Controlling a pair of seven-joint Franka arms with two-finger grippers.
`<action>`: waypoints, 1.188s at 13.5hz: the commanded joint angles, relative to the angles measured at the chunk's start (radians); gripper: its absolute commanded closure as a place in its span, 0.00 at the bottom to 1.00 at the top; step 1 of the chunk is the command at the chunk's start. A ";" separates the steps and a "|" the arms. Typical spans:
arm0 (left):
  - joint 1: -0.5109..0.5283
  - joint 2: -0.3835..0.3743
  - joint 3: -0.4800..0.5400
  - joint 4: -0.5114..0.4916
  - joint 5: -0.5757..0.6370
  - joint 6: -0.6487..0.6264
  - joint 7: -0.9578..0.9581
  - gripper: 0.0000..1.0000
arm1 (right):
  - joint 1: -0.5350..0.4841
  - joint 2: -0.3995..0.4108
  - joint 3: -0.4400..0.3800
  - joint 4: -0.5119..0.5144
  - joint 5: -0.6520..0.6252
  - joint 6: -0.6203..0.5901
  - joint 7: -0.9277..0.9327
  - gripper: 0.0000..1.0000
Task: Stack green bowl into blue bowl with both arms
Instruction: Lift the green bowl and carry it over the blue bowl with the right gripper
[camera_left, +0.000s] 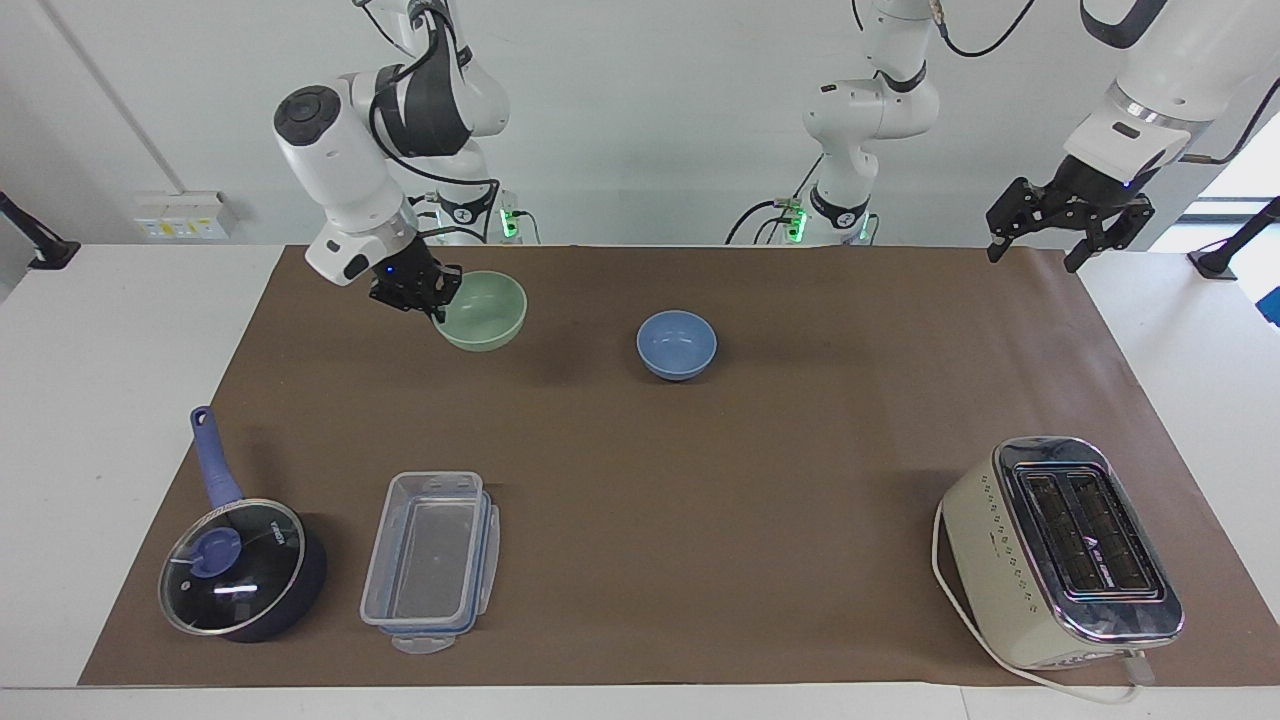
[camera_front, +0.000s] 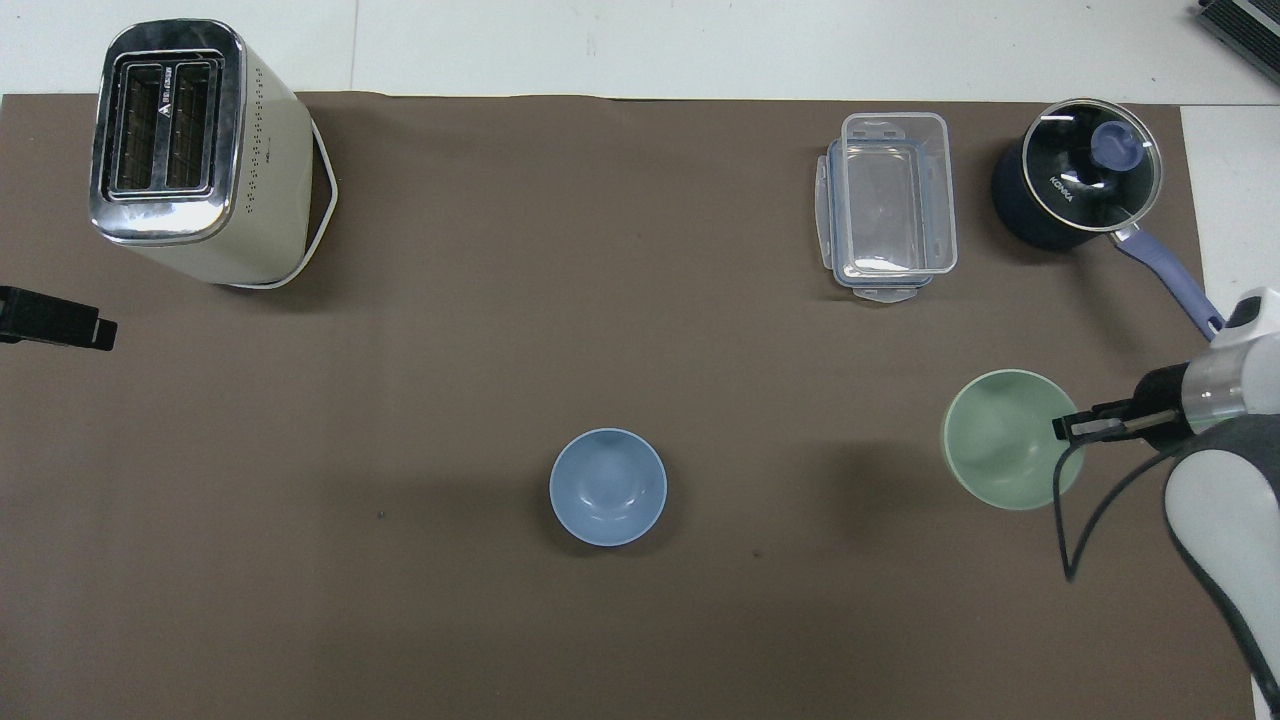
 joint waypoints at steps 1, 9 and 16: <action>0.007 0.006 -0.006 0.023 0.022 -0.027 0.006 0.00 | 0.112 0.059 0.008 0.011 0.027 0.090 0.168 1.00; 0.007 0.006 -0.006 0.023 0.022 -0.027 0.006 0.00 | 0.312 0.098 0.011 0.013 0.102 0.201 0.368 1.00; 0.007 0.006 -0.006 0.023 0.022 -0.027 0.006 0.00 | 0.456 0.233 0.011 0.005 0.105 0.383 0.498 1.00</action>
